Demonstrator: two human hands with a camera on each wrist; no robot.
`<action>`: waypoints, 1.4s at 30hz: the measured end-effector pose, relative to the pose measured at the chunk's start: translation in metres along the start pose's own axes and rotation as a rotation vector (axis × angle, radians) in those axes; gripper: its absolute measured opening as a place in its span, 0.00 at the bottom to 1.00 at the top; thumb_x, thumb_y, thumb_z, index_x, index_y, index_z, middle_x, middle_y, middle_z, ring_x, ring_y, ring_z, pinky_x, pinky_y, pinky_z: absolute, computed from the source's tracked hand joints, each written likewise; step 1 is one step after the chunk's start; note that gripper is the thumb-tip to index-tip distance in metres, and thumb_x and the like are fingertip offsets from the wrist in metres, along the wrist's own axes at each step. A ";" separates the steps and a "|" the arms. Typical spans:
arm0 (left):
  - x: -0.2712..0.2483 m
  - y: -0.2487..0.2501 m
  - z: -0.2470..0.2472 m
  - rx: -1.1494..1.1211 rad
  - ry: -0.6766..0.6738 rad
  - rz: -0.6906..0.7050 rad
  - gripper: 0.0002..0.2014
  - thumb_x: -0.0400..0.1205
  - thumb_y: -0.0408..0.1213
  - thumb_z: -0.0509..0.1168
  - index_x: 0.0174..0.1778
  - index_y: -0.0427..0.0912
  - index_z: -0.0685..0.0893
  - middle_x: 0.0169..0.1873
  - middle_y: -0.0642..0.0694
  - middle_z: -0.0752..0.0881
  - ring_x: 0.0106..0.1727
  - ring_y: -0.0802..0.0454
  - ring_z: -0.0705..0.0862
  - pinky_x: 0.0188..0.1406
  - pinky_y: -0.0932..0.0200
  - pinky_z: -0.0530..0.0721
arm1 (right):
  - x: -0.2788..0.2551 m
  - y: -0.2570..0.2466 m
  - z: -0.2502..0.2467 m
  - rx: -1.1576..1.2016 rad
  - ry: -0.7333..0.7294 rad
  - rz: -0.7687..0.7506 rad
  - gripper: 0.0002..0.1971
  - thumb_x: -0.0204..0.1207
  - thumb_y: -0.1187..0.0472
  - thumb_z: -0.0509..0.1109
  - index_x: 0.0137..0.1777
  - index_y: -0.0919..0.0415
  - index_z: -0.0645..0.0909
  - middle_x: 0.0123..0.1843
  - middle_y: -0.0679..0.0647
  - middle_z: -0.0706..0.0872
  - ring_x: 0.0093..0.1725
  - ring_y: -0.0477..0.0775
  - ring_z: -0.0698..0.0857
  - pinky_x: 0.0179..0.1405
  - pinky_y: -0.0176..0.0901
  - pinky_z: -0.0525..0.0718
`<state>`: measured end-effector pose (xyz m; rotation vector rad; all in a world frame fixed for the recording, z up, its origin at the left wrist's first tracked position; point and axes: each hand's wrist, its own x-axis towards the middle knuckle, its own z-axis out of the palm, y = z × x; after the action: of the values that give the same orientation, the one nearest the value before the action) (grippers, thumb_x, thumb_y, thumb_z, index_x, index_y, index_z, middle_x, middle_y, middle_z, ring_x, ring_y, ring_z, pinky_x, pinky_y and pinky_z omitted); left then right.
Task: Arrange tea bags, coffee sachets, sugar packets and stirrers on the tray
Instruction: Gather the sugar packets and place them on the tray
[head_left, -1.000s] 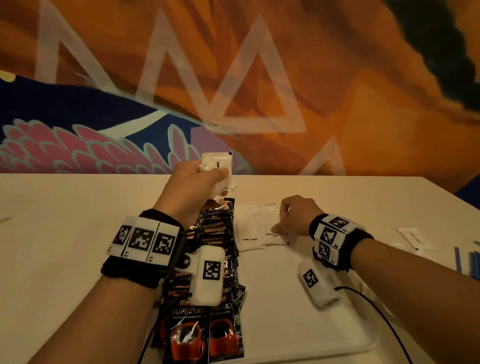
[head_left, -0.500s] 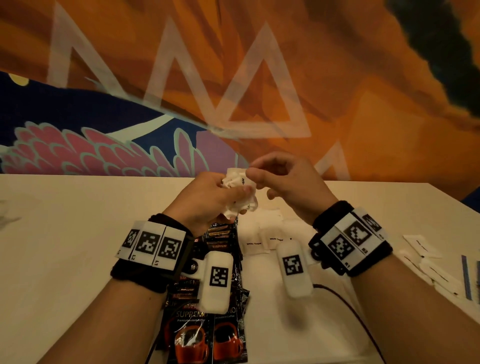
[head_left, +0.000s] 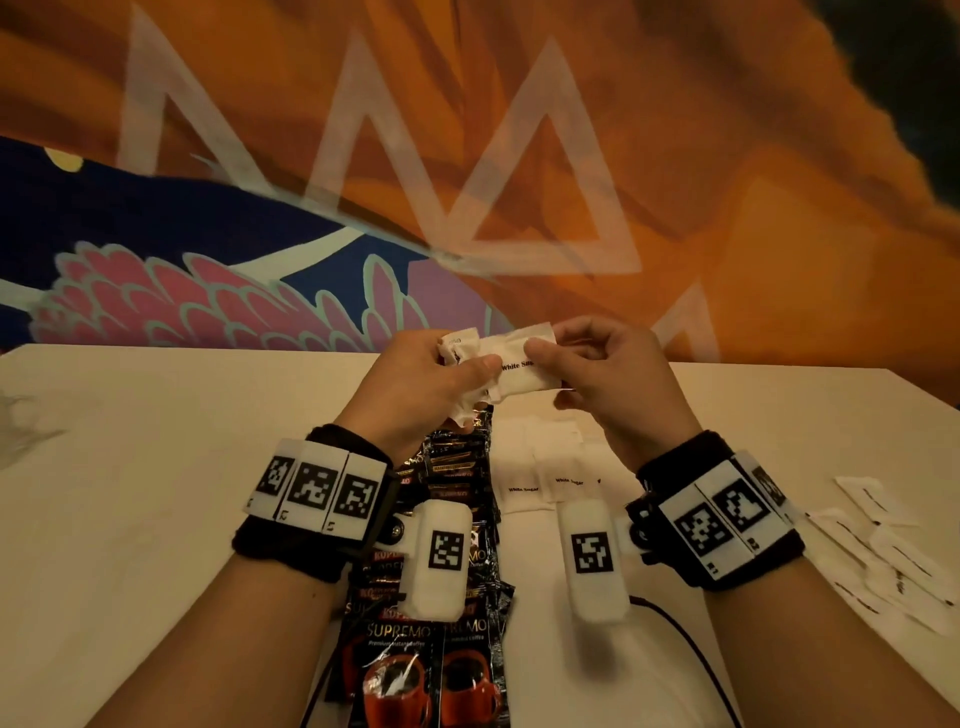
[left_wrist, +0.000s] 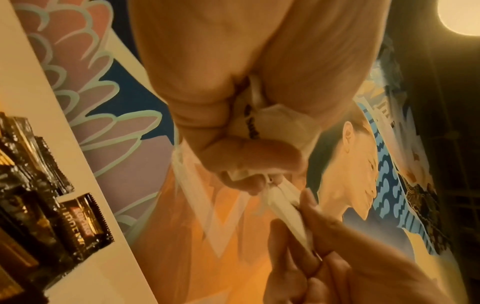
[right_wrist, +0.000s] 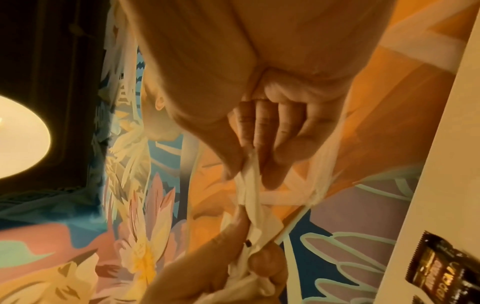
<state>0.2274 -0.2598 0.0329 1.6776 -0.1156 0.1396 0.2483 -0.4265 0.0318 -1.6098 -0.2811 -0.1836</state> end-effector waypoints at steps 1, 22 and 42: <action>0.000 0.000 0.000 0.020 -0.002 -0.002 0.03 0.81 0.32 0.68 0.44 0.36 0.86 0.34 0.43 0.88 0.29 0.53 0.84 0.21 0.62 0.78 | 0.001 0.001 -0.001 -0.051 0.010 -0.013 0.06 0.71 0.63 0.78 0.40 0.60 0.82 0.39 0.62 0.87 0.34 0.51 0.83 0.25 0.40 0.78; 0.002 0.003 -0.008 -0.031 0.155 -0.023 0.06 0.83 0.34 0.66 0.40 0.44 0.85 0.42 0.42 0.86 0.37 0.50 0.84 0.22 0.66 0.80 | -0.007 0.064 -0.005 -0.784 -0.268 0.398 0.12 0.64 0.55 0.83 0.34 0.55 0.82 0.33 0.50 0.88 0.34 0.46 0.85 0.31 0.34 0.81; -0.006 0.002 0.000 0.045 -0.208 -0.092 0.18 0.74 0.35 0.72 0.58 0.35 0.79 0.42 0.34 0.89 0.31 0.49 0.87 0.21 0.61 0.79 | -0.002 -0.008 -0.003 -0.084 -0.202 -0.012 0.03 0.72 0.61 0.76 0.43 0.58 0.86 0.38 0.52 0.87 0.37 0.49 0.81 0.28 0.40 0.75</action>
<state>0.2207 -0.2600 0.0339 1.7358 -0.1921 -0.1029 0.2438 -0.4291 0.0390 -1.7125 -0.4440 -0.0420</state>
